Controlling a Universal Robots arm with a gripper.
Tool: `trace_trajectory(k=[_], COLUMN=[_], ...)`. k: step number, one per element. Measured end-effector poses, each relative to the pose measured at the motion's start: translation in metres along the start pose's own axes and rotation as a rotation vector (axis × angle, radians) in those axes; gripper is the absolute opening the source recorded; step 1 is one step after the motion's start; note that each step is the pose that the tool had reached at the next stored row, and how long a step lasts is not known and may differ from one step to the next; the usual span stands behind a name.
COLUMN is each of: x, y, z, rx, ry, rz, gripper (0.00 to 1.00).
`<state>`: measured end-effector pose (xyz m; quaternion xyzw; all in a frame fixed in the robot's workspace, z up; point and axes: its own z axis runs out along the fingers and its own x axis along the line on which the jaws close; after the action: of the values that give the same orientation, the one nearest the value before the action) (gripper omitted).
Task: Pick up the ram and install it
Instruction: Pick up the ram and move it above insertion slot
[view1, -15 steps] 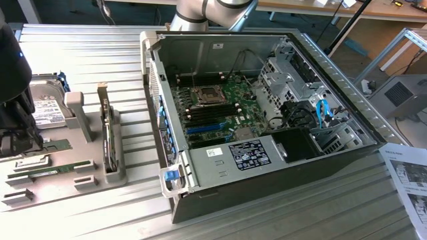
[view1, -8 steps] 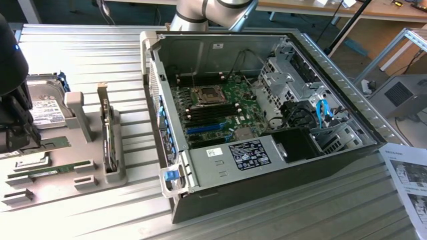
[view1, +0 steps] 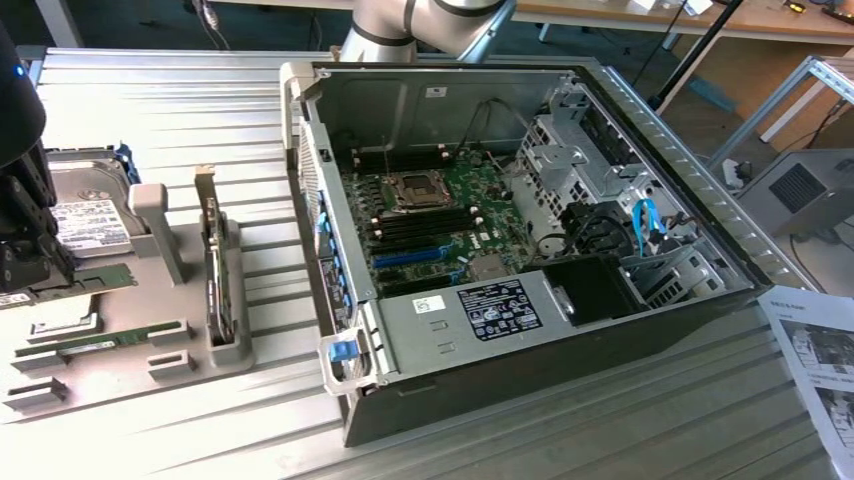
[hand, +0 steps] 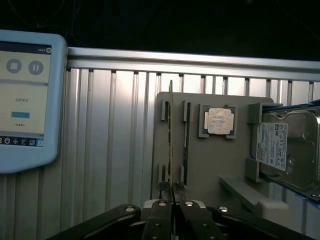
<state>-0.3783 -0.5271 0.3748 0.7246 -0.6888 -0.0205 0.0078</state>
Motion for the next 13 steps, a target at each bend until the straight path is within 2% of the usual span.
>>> trace_trajectory(k=[8,13], x=[0.0000,0.0003], y=[0.0000,-0.0076], z=[-0.0007,-0.0061], rx=[0.0000,-0.0021], ry=[0.0000,-0.0002], rz=[0.000,0.000], gripper=[0.12,0.12])
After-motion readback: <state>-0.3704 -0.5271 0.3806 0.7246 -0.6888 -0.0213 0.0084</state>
